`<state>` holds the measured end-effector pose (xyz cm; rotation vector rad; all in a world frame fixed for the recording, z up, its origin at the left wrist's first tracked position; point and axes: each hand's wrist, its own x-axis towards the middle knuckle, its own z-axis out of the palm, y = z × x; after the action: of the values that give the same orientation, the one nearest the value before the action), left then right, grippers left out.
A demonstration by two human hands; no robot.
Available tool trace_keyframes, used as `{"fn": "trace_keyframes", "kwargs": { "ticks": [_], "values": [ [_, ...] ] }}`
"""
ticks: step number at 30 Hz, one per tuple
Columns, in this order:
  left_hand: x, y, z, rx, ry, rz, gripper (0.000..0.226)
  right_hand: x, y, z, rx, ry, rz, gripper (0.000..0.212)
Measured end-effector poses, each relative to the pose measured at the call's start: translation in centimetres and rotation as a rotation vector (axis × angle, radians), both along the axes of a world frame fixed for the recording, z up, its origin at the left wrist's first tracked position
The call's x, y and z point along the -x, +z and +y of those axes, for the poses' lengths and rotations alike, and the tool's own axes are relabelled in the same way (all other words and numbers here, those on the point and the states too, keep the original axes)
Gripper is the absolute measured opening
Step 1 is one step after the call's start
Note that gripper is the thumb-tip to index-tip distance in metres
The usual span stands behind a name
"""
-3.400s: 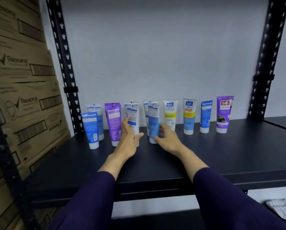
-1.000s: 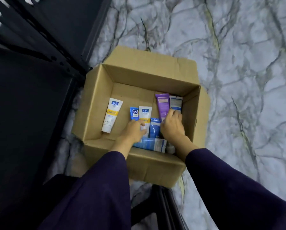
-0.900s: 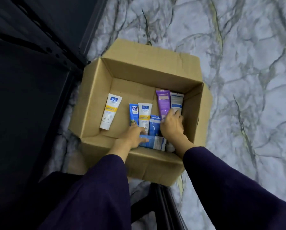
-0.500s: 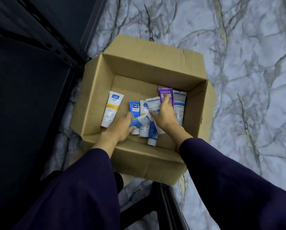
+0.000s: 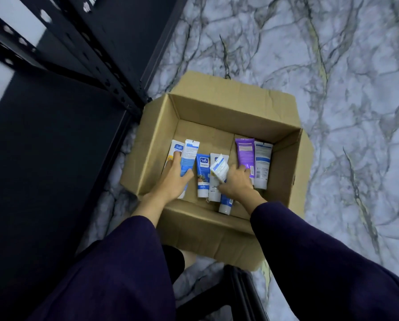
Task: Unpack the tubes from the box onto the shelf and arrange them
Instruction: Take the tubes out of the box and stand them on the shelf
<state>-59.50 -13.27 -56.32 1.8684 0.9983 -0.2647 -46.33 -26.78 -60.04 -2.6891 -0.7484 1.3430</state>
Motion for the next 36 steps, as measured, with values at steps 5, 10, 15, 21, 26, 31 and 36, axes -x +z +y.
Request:
{"fn": "trace_keyframes", "kwargs": {
  "ticks": [5, 10, 15, 21, 26, 31, 36],
  "values": [
    [-0.5, 5.6, -0.1, -0.044, 0.114, -0.18, 0.025, 0.1, 4.8, 1.1, -0.383, -0.198, 0.042, 0.044],
    [0.1, 13.8, 0.4, -0.223, 0.173, -0.333, 0.048, 0.1, 14.3, 3.5, -0.793, -0.166, -0.012, 0.068],
    [2.7, 24.9, 0.6, -0.38, 0.291, -0.502, 0.055, 2.2, 26.5, 6.0, -1.199, -0.143, -0.003, 0.056],
    [9.1, 39.5, 0.2, -0.662, 0.41, -0.727, 0.051, 8.8, 42.5, 8.7, -1.557, -0.018, 0.075, 0.047],
    [16.6, 51.0, 0.4, -0.904, 0.503, -0.848, 0.049, 16.3, 53.1, 11.7, -1.763, 0.189, 0.203, 0.045],
    [25.0, 57.9, 1.4, -1.077, 0.632, -0.86, 0.051, 23.9, 59.5, 15.3, -1.801, 0.375, 0.377, 0.048],
    [31.8, 59.0, 3.7, -1.107, 0.775, -0.842, 0.053, 29.8, 61.9, 19.1, -1.798, 0.539, 0.47, 0.06]
  ]
}}
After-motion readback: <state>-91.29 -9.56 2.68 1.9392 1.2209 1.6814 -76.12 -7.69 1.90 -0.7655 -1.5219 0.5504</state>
